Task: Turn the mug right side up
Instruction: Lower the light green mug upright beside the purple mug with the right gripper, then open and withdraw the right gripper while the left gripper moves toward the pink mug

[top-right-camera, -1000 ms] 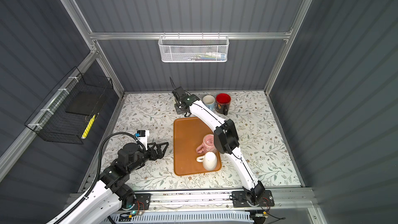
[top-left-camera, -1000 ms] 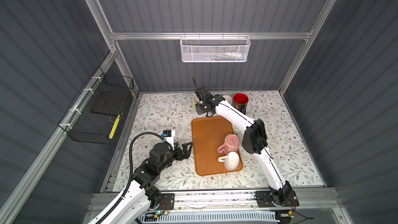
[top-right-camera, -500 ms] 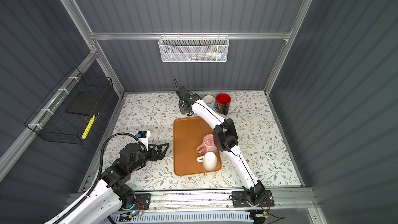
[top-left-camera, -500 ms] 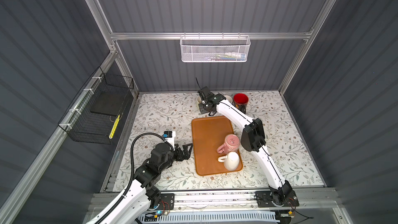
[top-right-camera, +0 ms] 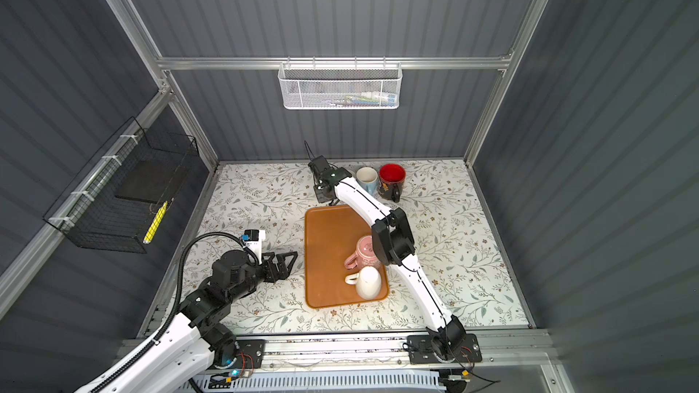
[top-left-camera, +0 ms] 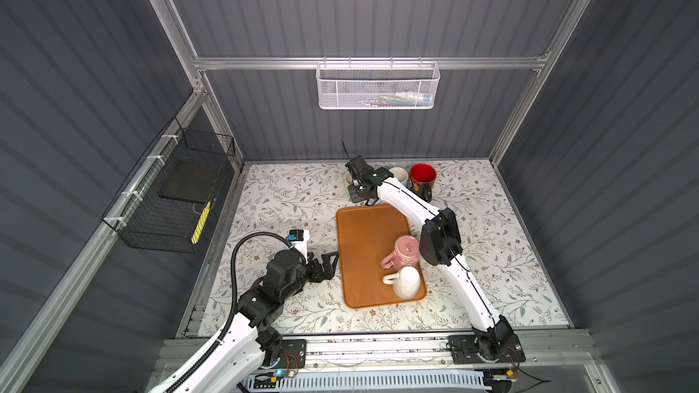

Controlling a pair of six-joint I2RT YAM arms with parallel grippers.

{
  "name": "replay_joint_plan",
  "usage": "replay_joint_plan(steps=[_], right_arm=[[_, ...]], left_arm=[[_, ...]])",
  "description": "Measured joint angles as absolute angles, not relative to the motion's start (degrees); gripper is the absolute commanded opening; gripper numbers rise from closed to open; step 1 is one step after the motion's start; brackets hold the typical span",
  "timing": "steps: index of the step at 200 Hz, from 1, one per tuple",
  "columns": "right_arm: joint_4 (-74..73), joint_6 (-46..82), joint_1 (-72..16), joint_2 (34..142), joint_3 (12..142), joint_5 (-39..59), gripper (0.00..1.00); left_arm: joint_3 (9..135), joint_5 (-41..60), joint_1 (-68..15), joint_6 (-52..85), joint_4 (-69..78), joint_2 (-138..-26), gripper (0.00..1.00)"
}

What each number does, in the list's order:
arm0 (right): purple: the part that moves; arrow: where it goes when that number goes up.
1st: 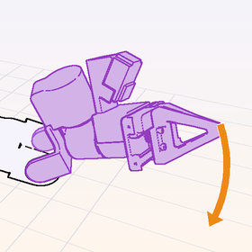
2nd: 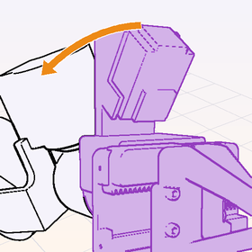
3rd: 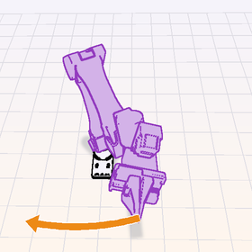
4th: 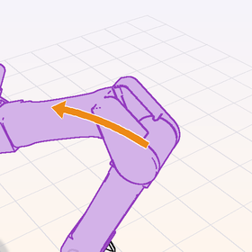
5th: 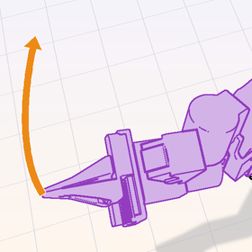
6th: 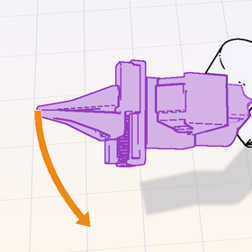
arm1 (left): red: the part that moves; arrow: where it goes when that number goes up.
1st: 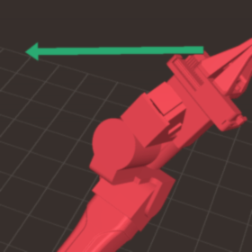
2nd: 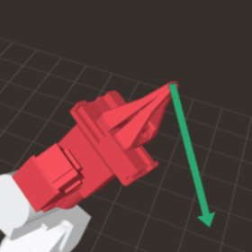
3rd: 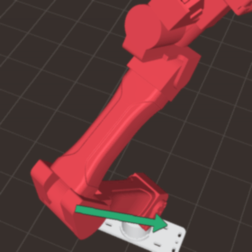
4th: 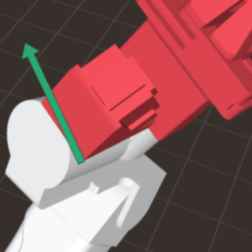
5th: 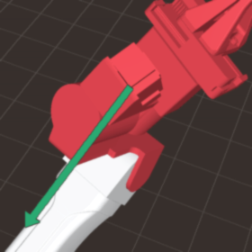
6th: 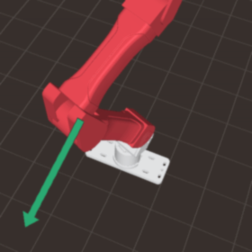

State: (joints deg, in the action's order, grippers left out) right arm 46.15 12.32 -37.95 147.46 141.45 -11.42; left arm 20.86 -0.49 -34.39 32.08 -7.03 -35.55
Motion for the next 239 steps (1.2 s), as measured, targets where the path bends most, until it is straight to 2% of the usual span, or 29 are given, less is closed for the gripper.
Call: replay_joint_plan(steps=[62,123,175,202,239], right_arm=[[45.76,11.51,-37.95,147.46,141.6,-11.79,0.27],[44.14,11.33,-38.02,147.44,142.63,-11.79,0.36],[43.88,11.0,-38.02,146.61,141.99,-10.9,0.54],[42.87,10.5,-38.02,142.37,137.67,-9.34,0.62],[38.02,10.0,-38.04,131.68,126.28,-5.85,0.67]], left_arm=[[20.86,-0.49,-34.39,32.05,-6.57,-35.55,1.0],[20.86,-0.51,-34.39,31.97,-6.61,-35.55,1.0],[20.99,-0.45,-34.39,31.88,-6.9,-35.55,1.0],[23.03,0.27,-34.39,31.68,-8.21,-38.09,1.0],[28.23,3.05,-34.39,30.35,-10.39,-44.29,0.99]])
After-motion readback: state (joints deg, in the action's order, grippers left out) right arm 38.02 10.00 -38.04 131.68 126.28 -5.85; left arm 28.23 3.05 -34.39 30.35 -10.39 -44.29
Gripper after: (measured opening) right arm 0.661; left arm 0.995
